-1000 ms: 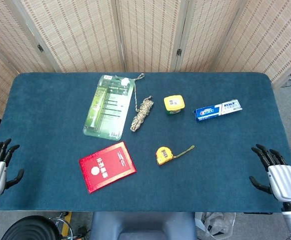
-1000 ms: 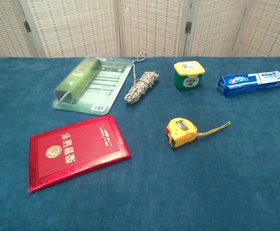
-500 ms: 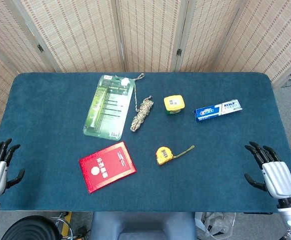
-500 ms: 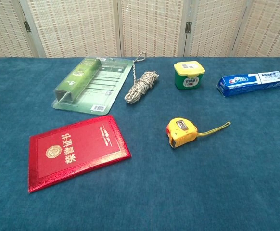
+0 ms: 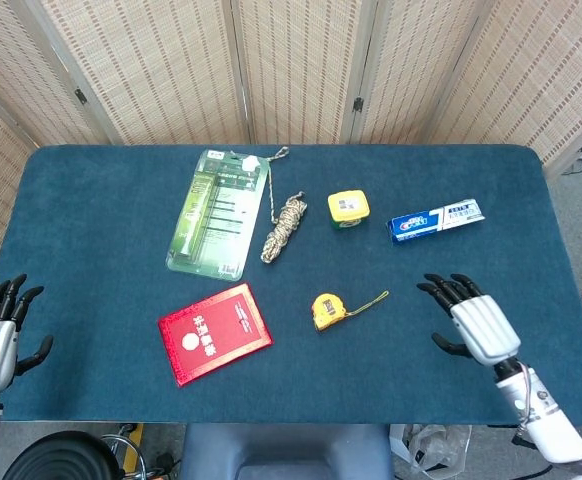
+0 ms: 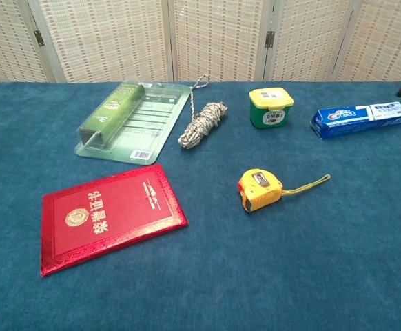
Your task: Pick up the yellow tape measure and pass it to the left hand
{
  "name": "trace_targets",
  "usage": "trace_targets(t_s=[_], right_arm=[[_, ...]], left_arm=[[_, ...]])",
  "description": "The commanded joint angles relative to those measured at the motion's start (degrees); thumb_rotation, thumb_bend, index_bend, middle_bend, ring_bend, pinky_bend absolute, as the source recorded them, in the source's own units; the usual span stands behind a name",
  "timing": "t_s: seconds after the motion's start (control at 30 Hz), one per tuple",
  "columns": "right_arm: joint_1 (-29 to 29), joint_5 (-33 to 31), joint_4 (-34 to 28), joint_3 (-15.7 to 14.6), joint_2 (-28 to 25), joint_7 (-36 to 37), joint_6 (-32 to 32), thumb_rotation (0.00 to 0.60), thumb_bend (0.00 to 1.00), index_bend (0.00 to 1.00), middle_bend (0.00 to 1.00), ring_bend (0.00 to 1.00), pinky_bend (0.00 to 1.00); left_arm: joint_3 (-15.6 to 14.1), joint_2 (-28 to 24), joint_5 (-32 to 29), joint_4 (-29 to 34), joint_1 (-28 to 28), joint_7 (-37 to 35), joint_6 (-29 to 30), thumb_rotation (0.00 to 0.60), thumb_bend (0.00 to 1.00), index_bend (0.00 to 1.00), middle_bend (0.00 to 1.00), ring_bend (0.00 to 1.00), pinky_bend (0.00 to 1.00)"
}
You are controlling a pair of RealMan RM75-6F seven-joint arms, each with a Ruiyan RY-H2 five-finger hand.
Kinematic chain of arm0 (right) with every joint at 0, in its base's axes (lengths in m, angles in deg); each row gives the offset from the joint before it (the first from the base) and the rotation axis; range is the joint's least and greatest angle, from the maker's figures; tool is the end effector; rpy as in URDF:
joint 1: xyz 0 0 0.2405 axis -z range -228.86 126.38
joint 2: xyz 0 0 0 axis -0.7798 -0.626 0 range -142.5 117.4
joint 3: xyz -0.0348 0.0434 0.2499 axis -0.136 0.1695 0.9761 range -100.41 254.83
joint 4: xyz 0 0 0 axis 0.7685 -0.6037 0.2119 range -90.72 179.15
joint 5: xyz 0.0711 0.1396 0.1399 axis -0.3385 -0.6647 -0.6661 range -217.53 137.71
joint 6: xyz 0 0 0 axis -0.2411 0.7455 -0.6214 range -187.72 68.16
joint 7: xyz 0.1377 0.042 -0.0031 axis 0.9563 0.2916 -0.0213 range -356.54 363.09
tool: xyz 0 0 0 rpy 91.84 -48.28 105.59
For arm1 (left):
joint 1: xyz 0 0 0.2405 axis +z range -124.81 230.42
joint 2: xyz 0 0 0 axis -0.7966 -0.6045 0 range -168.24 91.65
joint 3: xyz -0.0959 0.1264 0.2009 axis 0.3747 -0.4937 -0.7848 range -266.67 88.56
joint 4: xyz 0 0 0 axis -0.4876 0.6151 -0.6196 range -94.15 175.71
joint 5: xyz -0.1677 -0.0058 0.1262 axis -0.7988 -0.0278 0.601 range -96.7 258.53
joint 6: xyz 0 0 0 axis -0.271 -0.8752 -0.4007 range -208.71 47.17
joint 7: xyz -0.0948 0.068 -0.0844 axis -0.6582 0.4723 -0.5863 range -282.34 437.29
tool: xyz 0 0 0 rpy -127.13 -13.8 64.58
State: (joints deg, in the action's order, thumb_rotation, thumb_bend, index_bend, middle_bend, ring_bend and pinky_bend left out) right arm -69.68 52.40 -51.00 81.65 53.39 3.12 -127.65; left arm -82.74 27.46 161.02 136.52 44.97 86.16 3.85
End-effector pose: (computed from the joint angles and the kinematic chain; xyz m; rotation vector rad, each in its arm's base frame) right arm -0.2452 -0.2432 0.1031 1.7825 -0.9243 0.9920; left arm -0.2952 0.2073 0.1569 -1.3280 -0.8417 -0.8813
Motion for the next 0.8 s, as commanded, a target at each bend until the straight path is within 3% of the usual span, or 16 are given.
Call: trace_targets(t_s=[0.03, 0.3, 0.8], right_arm=[[-5.77, -0.80, 0.36, 1.57, 3.05, -2.23, 6.93, 0.600, 0.29, 0.16, 0.16, 0.21, 0.12], [-15.35, -6.08, 5.16, 3.89, 9.87, -5.93, 19.20, 0.600, 0.29, 0.16, 0.17, 0.22, 0.12], [-24.25, -11.75, 17.50, 3.78, 20.96, -10.42, 27.44, 0.600, 0.29, 0.16, 0.23, 0.25, 0.12]], left_arm=[[0.05, -0.13, 0.04, 0.16, 0.01, 0.00, 0.11, 0.600, 0.36, 0.19, 0.08, 0.01, 0.00], [-0.13, -0.56, -0.03, 0.80, 0.51, 0.11, 0.68, 0.600, 0.36, 0.19, 0.08, 0.01, 0.00], [-0.05, -0.68, -0.81, 0.77, 0.50, 0.32, 0.22, 0.600, 0.36, 0.19, 0.08, 0.01, 0.00]])
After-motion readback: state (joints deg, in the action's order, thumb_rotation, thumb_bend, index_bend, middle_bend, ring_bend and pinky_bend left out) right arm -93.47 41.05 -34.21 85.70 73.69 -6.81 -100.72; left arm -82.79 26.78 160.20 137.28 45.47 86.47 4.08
